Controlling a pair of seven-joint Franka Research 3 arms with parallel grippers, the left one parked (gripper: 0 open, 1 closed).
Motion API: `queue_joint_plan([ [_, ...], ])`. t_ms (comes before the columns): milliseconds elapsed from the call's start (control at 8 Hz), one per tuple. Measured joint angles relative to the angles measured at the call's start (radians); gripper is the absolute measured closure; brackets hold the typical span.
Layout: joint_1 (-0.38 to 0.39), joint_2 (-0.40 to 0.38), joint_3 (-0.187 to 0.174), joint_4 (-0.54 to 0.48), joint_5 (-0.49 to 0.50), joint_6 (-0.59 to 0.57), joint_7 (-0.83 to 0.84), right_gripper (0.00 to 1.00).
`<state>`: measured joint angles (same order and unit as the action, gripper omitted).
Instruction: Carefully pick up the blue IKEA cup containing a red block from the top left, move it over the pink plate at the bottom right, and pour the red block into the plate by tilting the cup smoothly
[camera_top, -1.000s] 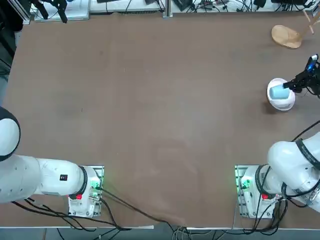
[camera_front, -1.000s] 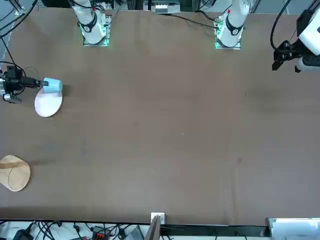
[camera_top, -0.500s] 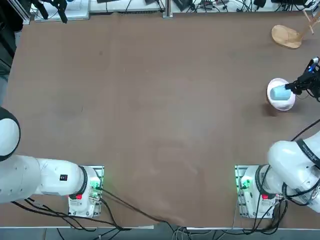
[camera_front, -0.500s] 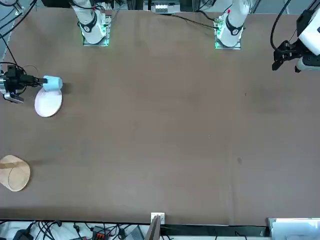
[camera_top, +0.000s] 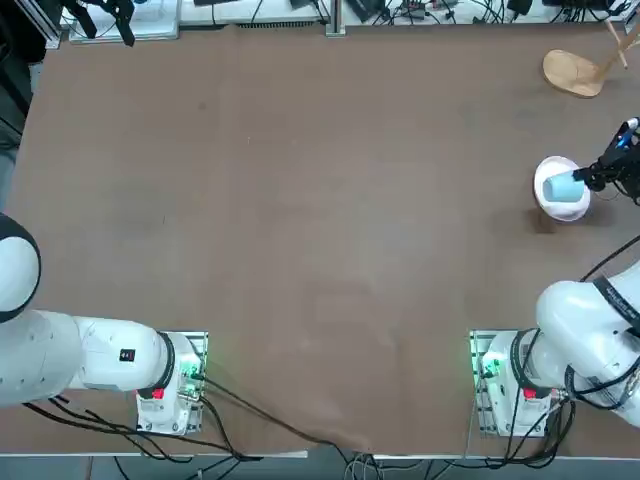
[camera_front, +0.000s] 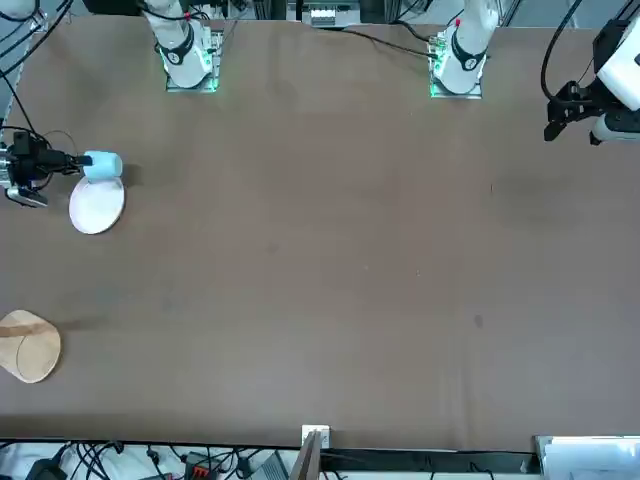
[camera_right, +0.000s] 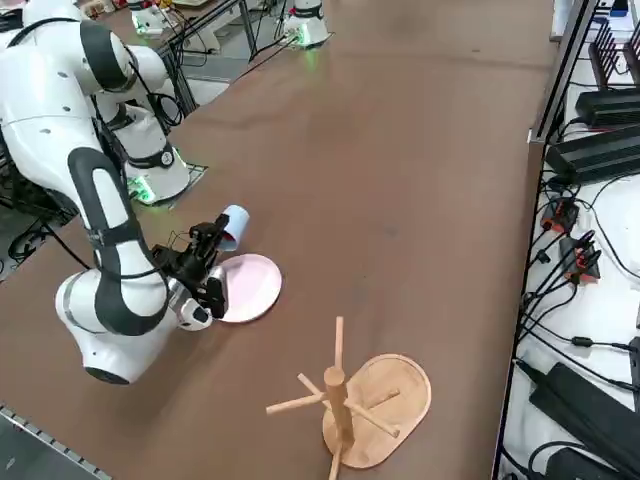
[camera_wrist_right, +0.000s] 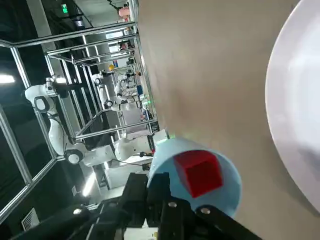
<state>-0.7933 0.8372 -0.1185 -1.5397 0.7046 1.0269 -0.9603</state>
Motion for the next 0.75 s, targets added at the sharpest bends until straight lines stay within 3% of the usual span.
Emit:
queue_joint_plan([
  [750,-0.007,0.062,0.004,0.062,0.022,-0.101,-0.011,0.97],
])
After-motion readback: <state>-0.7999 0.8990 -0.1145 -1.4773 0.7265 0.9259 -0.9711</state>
